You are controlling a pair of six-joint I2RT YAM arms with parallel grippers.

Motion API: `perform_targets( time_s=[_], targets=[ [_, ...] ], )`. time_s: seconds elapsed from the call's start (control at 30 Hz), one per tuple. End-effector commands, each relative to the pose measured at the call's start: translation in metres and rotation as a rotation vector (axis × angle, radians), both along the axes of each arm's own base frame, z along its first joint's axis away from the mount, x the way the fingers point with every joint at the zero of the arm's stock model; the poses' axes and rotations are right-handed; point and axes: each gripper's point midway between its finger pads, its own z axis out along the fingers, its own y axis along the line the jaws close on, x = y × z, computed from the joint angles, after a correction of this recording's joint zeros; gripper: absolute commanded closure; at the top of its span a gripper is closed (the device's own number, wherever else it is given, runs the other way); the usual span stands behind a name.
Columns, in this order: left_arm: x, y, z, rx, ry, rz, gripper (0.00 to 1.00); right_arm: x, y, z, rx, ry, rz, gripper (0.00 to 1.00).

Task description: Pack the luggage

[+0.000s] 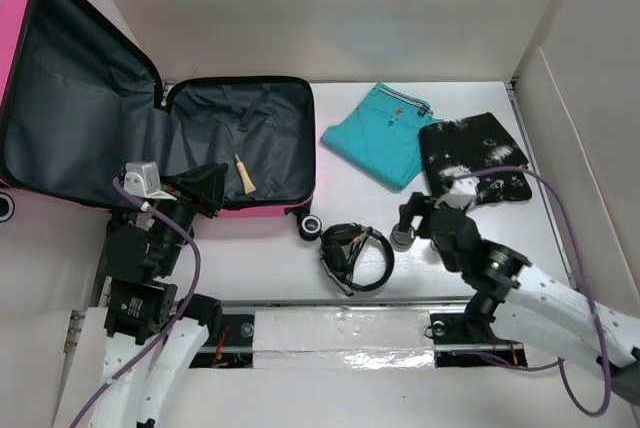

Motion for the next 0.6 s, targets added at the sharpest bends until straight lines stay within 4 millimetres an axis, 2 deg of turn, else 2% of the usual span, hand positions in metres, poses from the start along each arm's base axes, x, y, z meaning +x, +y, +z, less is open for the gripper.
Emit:
perform_targets(
  time_s=[0.0, 0.03, 0.07, 0.1, 0.2, 0.3, 0.4, 0.57],
  targets=[
    [0.001, -0.005, 0.01, -0.008, -0.036, -0.023, 0.67, -0.026, -0.045, -0.033, 0.131, 0.098, -0.189, 0.09],
    [0.001, -0.004, 0.012, -0.011, -0.037, -0.021, 0.65, -0.032, -0.042, -0.036, 0.178, 0.12, -0.173, 0.07],
    [0.001, -0.004, 0.011, -0.012, -0.035, -0.021, 0.63, -0.035, -0.048, -0.037, 0.212, 0.124, -0.204, 0.06],
    [0.0, -0.005, 0.012, -0.014, -0.038, -0.027, 0.61, -0.04, -0.058, -0.046, 0.194, 0.15, -0.242, 0.06],
    [-0.002, -0.006, 0.013, -0.022, -0.044, -0.033, 0.57, -0.038, -0.065, -0.046, 0.247, 0.146, -0.338, 0.04],
    [-0.001, -0.007, 0.013, -0.017, -0.043, -0.035, 0.55, -0.03, -0.077, -0.04, 0.21, 0.104, -0.417, 0.05],
    [-0.003, -0.013, 0.011, -0.015, -0.041, -0.064, 0.55, -0.026, -0.094, -0.05, 0.151, 0.127, -0.533, 0.07],
    [-0.007, -0.016, 0.017, -0.01, -0.053, -0.084, 0.55, -0.022, -0.107, -0.07, 0.086, 0.2, -0.632, 0.09]
  ],
)
